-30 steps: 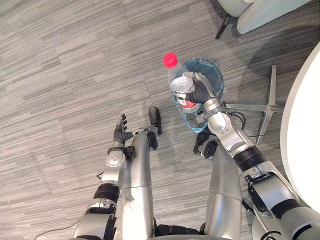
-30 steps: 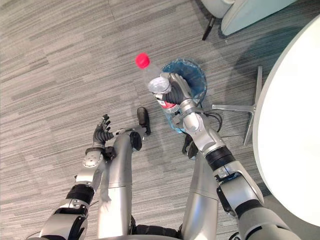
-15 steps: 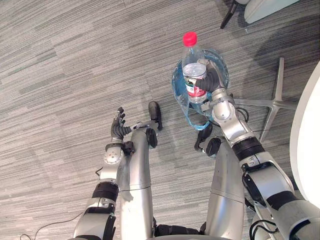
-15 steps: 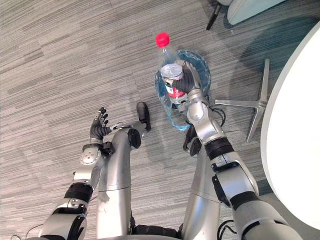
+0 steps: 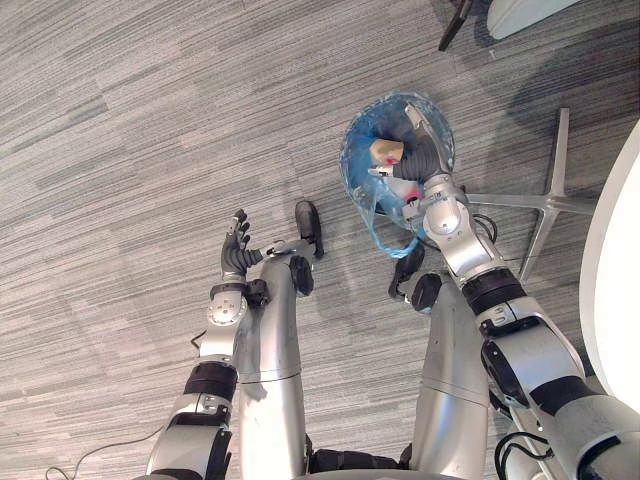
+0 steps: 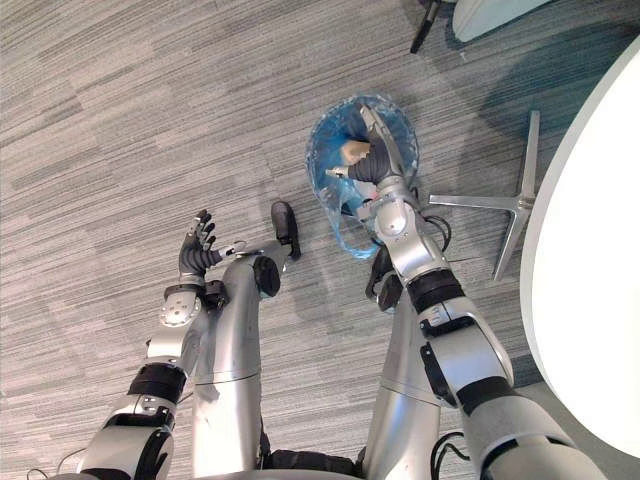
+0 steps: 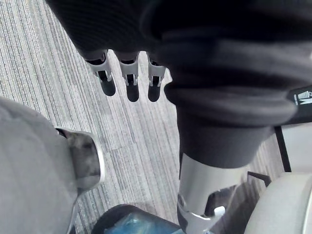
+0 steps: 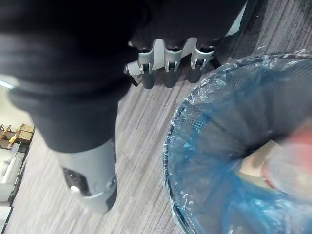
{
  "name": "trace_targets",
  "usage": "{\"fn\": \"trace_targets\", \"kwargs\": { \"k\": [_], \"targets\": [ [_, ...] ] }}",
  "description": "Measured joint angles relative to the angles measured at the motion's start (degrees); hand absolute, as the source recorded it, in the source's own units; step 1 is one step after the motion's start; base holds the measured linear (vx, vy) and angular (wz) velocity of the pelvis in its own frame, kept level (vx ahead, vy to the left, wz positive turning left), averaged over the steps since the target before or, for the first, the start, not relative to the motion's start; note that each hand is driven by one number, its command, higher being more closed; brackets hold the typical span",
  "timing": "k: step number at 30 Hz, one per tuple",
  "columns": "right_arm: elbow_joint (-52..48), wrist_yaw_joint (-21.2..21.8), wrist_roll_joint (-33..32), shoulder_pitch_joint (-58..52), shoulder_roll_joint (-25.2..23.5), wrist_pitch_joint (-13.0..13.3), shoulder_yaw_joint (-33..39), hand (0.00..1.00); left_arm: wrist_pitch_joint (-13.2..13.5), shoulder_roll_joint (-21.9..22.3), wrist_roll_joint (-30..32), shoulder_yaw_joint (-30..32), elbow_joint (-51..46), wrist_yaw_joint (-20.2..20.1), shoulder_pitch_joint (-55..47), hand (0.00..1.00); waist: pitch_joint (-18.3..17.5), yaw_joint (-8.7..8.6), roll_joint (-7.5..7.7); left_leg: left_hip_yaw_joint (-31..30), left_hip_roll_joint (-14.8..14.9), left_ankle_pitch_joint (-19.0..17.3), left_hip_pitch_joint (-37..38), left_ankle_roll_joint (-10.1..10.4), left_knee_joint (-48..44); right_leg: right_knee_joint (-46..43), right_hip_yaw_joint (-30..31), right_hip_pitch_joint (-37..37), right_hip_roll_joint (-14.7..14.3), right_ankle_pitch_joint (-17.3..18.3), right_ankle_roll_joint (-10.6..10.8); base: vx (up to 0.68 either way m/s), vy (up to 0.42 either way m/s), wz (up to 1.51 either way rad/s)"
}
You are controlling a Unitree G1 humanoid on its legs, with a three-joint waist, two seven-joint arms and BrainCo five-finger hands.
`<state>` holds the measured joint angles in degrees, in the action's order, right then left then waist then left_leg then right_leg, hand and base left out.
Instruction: Gather rubbish on tea table into small bin, then transfer packed bag to large trash can.
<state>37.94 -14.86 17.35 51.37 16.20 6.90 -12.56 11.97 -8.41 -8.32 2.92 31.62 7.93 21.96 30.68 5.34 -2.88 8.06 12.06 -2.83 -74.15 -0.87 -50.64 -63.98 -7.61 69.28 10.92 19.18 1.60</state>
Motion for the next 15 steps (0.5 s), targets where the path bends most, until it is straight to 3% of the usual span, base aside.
{"fn": "trace_targets", "kwargs": {
  "k": [8, 15],
  "targets": [
    [-6.0, 0.3, 0.3, -6.2, -1.2, 0.3, -1.1, 0.00, -0.3, 0.5, 0.0, 0.0, 0.0, -0.1, 0.0, 0.00, -0.1, -0.05, 0.20, 0.2, 1.0, 0.0, 1.7, 0.0, 0.3, 1.2, -0.1, -1.9, -1.0, -0.2, -0.3, 0.00, -0.016, -0.05],
    [-12.4, 3.6, 7.6, -12.3, -1.1, 1.8, -5.6, 0.00, -0.3, 1.2, 0.2, 0.1, 0.2, -0.2, -0.2, 0.00, -0.3, -0.51, 0.66, 0.5, 2.0, 0.0, 3.1, 0.1, 0.8, 1.9, 0.1, -2.9, -2.0, -0.7, -1.0, -0.01, -0.044, -0.08]
  ]
}}
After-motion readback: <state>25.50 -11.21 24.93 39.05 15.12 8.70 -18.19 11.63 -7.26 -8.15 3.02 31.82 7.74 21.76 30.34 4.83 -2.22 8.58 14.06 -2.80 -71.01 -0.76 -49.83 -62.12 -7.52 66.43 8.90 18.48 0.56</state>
